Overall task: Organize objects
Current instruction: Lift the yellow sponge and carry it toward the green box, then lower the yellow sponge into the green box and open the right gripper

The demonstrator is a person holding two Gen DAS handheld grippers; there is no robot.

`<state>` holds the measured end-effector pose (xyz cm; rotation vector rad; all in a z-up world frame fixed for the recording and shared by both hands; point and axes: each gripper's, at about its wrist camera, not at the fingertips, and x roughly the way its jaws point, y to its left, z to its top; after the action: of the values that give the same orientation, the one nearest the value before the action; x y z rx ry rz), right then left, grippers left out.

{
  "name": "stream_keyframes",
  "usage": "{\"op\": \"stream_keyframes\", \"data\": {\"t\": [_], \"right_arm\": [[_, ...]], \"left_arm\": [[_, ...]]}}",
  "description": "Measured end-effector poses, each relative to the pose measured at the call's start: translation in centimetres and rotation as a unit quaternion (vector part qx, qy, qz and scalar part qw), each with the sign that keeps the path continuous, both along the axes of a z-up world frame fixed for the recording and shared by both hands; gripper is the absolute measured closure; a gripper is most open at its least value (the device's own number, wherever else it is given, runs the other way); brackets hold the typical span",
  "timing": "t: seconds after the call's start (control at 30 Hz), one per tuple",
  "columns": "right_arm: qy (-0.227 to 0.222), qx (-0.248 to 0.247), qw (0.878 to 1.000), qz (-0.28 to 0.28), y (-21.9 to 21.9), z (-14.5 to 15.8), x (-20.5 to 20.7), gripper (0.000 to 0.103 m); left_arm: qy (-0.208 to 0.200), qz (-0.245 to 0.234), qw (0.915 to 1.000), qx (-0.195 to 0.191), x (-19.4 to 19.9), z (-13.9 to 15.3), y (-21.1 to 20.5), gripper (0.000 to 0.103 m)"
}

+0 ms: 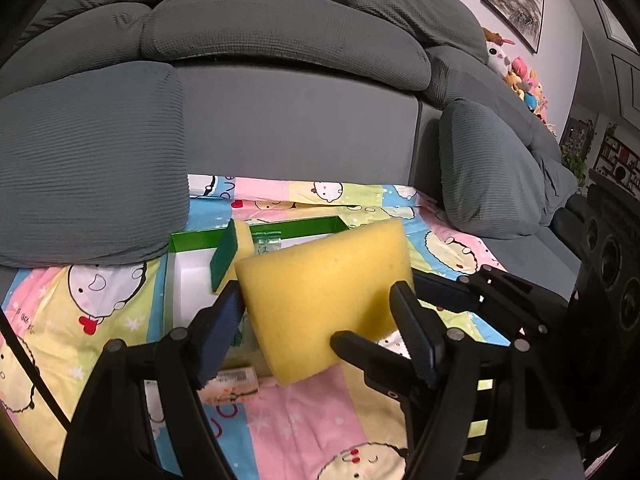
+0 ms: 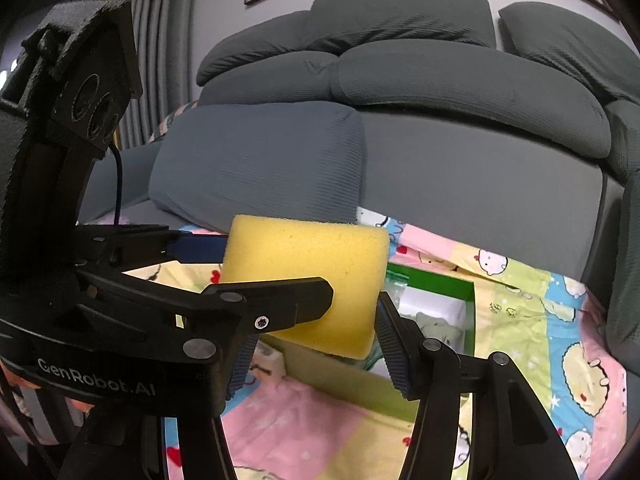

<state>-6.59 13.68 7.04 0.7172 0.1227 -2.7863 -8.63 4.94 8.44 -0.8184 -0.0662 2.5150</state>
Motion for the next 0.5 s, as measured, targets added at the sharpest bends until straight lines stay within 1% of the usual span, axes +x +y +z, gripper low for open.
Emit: {"op": "stream_keyframes", "data": {"t": [0.3, 0.5], "right_arm": [[-0.005, 0.0, 1.0, -0.007, 1.4, -1.0, -2.7, 0.045], [-0.012, -0.007, 1.0, -0.014, 2.7, -1.8, -4.1, 0.045]], "left_arm": [[-0.013, -0.003, 0.9999, -0.002, -3.0, -0.9, 0.9, 0.03], [-0.019, -0.006, 0.9997, -0.012, -4.7, -1.5, 1.7, 0.03]]}}
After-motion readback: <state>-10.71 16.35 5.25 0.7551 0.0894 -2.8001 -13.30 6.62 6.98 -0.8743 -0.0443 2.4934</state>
